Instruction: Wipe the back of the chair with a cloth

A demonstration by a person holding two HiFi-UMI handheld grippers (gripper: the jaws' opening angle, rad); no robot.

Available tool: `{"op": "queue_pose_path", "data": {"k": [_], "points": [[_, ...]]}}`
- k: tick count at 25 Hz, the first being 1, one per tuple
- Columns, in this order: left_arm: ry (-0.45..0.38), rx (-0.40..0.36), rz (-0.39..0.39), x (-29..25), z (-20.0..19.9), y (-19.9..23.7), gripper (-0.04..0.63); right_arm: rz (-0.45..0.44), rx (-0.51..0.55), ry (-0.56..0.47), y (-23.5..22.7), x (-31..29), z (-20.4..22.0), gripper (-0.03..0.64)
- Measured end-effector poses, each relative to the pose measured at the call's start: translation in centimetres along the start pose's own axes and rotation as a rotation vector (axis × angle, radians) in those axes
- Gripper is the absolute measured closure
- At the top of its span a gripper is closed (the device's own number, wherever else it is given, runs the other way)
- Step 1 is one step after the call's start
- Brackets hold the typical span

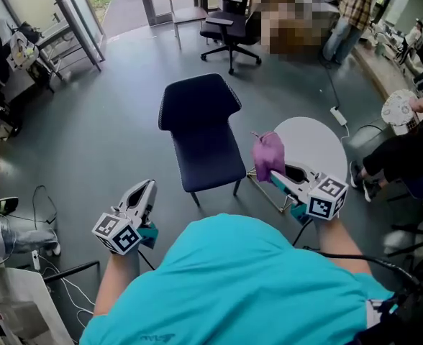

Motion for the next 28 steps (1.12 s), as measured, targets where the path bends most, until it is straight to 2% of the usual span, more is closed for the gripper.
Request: {"op": "queue_pose_path", "data": {"k": [5, 8, 12, 16, 20, 25, 28], "points": [[0.019, 0.024, -0.007, -1.9, 0.4, 1.6, 0.600, -0.005, 0.004, 0.011, -1.8, -2.0, -1.3, 0.529], [0.029, 0.018, -0.018, -4.4, 1.0, 1.4, 0.600, -0.027, -0.011, 0.011, -4.6, -2.6, -1.9, 0.529], [0.033, -0.010, -0.058, -9.5, 1.6, 0.1, 0.600, -0.081, -0.028, 0.018, -10.2, -2.6, -3.1, 0.529], [0.016, -0.005, -0.137, -15.4, 2.5, -2.5, 0.600, -0.139, -0.049, 0.051, -17.3, -2.1, -4.8, 0.529], [0.043, -0.001, -0.173, -19.2, 4.0, -4.3, 0.600, -0.167, -0.055, 0.056, -22.7, -2.7, -5.4, 0.529], [0.082, -0.016, -0.215, -20.8, 4.4, -2.4, 0.600, -0.188, -0.042, 0.063, -24.2, -5.2, -4.6, 0.529], [0.093, -0.001, -0.199, -20.2, 4.7, 0.2, 0.600, -0.170, -0.040, 0.081, -23.2, -7.0, -3.0, 0.529]]}}
Point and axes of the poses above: the fingertips, and each gripper's own axes: x backward along the fingers, y to its left, z out of its underside, the point moved 7 cm from there along x, backward along the fingers, and after that the axes turned 13 degrees about -y, right-handed, at the moved point
